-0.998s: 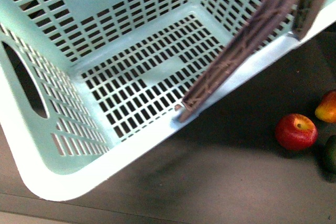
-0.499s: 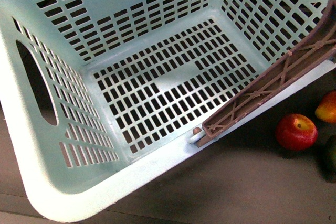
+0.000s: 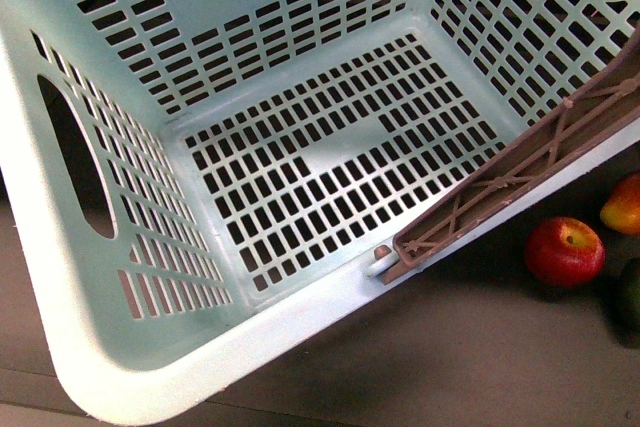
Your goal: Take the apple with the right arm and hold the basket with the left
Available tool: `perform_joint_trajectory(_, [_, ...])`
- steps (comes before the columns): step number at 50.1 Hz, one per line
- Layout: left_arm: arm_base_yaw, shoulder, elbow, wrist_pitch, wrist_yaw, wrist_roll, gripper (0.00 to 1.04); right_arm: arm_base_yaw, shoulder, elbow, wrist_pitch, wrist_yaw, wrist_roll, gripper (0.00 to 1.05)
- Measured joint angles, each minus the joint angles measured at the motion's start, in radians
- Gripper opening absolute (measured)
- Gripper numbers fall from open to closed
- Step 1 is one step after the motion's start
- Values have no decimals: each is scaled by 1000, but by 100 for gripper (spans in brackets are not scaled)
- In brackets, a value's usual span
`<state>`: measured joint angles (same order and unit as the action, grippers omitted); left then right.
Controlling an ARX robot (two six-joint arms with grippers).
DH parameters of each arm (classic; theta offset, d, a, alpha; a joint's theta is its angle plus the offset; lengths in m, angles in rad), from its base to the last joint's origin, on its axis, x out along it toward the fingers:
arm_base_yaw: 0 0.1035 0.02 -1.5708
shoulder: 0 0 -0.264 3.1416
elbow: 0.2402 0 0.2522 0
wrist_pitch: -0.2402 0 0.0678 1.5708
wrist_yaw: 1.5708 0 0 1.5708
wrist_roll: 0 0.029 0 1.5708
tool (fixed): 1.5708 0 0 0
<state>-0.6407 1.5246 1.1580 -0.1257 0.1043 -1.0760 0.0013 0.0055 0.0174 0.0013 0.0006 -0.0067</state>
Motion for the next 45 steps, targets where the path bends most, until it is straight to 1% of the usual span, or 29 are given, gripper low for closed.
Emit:
perform_joint_trajectory(42, [0, 0, 0, 0, 0, 1, 18, 0, 0, 0, 0, 0, 0, 96])
perform_joint_trajectory(44, [0, 0, 0, 0, 0, 1, 18, 5, 9, 4, -14, 19, 13, 96])
perform_joint_trajectory(45, [0, 0, 0, 0, 0, 1, 18, 14, 29, 22, -66, 62, 32, 96])
